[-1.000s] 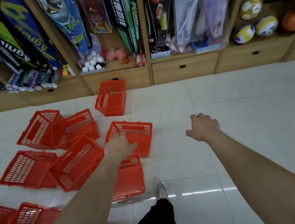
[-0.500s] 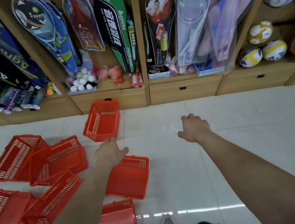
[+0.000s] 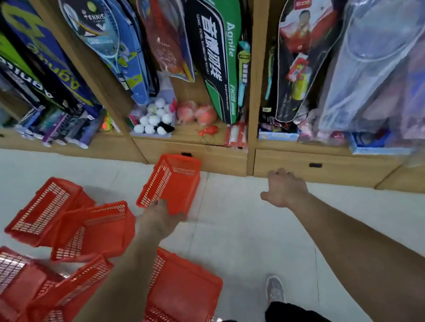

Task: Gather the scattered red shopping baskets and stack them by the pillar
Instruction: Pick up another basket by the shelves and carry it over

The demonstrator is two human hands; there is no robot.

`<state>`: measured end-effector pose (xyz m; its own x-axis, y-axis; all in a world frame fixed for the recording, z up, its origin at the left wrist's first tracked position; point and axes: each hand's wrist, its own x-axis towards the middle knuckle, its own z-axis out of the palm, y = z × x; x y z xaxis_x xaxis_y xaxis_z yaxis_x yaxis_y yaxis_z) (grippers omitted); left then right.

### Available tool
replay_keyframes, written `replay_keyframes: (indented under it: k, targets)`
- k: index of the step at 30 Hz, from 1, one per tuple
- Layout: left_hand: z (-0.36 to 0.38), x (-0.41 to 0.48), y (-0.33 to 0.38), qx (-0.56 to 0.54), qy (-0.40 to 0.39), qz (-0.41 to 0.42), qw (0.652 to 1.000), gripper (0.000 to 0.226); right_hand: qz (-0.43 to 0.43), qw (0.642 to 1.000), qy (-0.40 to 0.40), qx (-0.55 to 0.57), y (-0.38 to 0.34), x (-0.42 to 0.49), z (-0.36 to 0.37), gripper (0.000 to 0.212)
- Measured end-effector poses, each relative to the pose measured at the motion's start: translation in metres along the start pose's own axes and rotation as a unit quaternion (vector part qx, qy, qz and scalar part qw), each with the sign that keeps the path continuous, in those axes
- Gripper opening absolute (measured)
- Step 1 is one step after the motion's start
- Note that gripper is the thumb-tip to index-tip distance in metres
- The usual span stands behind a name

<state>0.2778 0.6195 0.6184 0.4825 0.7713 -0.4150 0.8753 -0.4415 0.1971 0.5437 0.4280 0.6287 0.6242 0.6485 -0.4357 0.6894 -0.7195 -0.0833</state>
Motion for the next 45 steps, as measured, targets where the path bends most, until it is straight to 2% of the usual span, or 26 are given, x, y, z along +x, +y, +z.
replay_keyframes:
  k: [4, 9, 15, 20, 24, 27, 31, 34, 37, 41, 45]
  targets:
    - [-0.018, 0.041, 0.011, -0.053, 0.019, -0.065, 0.996, 0.069, -0.059, 0.998, -0.018, -0.025, -0.016, 0.088, -0.047, 0.062]
    - [-0.029, 0.087, -0.006, -0.067, 0.033, -0.15, 0.986, 0.073, -0.136, 0.989, -0.033, -0.056, -0.064, 0.188, -0.081, 0.069]
    - [-0.023, 0.163, -0.042, -0.079, 0.024, -0.231, 0.97, 0.072, -0.205, 0.973, -0.055, -0.088, -0.14, 0.298, -0.096, 0.061]
    - [-0.024, 0.246, -0.075, -0.142, 0.007, -0.265, 0.954, 0.073, -0.236, 0.958, -0.087, -0.139, -0.215, 0.395, -0.098, 0.064]
    - [-0.025, 0.299, -0.102, -0.182, 0.006, -0.302, 0.936, 0.075, -0.272, 0.949, -0.102, -0.125, -0.274, 0.457, -0.093, 0.052]
    - [-0.001, 0.34, -0.126, -0.221, 0.003, -0.345, 0.912, 0.072, -0.302, 0.936, -0.122, -0.131, -0.305, 0.516, -0.063, 0.043]
    - [0.065, 0.405, -0.153, -0.254, -0.035, -0.398, 0.881, 0.076, -0.312, 0.923, -0.16, -0.157, -0.33, 0.614, 0.009, 0.049]
    - [0.135, 0.463, -0.171, -0.267, -0.041, -0.428, 0.863, 0.081, -0.279, 0.935, -0.168, -0.139, -0.339, 0.697, 0.083, 0.053]
    - [0.214, 0.522, -0.189, -0.305, -0.034, -0.464, 0.831, 0.087, -0.25, 0.942, -0.181, -0.133, -0.339, 0.773, 0.165, 0.069]
    - [0.315, 0.588, -0.209, -0.34, -0.011, -0.505, 0.793, 0.096, -0.218, 0.957, -0.178, -0.071, -0.328, 0.846, 0.27, 0.082]
    - [0.385, 0.625, -0.219, -0.366, 0.04, -0.515, 0.774, 0.082, -0.23, 0.961, -0.143, -0.059, -0.307, 0.878, 0.341, 0.087]
